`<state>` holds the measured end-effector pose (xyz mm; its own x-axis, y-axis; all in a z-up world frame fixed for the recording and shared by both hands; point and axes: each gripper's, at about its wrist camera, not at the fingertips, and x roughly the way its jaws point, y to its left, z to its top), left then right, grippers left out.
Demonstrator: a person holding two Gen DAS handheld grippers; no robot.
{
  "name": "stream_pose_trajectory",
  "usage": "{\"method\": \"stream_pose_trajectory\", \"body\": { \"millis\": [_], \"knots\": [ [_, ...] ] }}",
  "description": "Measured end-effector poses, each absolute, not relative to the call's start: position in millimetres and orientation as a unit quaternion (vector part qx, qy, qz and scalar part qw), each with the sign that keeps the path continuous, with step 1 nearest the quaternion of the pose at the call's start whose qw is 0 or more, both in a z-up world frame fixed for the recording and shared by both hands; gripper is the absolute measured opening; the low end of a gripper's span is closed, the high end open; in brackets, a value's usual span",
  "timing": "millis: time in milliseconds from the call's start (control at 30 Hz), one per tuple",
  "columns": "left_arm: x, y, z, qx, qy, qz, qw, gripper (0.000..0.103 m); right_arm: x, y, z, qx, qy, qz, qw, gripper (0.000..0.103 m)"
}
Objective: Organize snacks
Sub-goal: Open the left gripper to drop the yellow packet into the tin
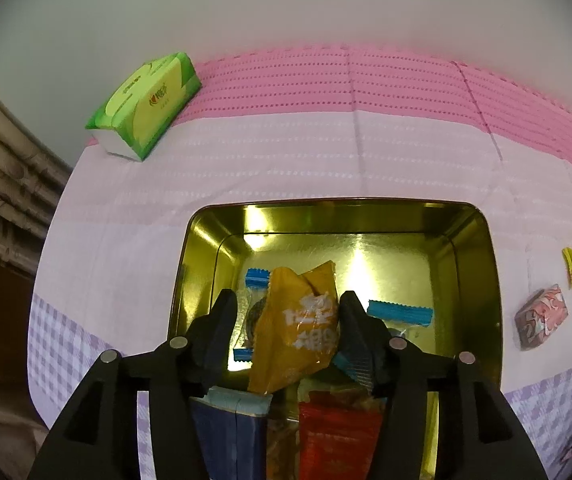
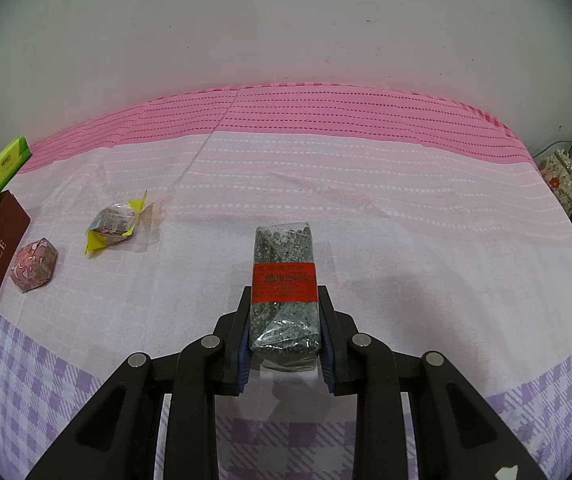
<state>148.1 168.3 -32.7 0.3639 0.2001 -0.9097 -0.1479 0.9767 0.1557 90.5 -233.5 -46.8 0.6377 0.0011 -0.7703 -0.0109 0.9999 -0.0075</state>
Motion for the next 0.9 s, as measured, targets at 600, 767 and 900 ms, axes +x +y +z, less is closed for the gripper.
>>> {"method": "stream_pose_trajectory", "body": {
  "millis": [600, 767, 900],
  "knots": [
    [105, 156, 15, 0.030, 0.501, 0.105, 0.859, 0.061, 90, -233, -46, -0.008, 0.426, 0.001, 0.905, 0.026],
    [83, 154, 24, 0.032, 0.478, 0.114, 0.870, 0.062, 90, -233, -46, -0.009, 0.426, 0.001, 0.905, 0.026],
    [70, 155, 27, 0.028, 0.462, 0.116, 0.879, 0.062, 91, -233, -46, -0.009, 0.427, 0.001, 0.904, 0.026]
  ]
}}
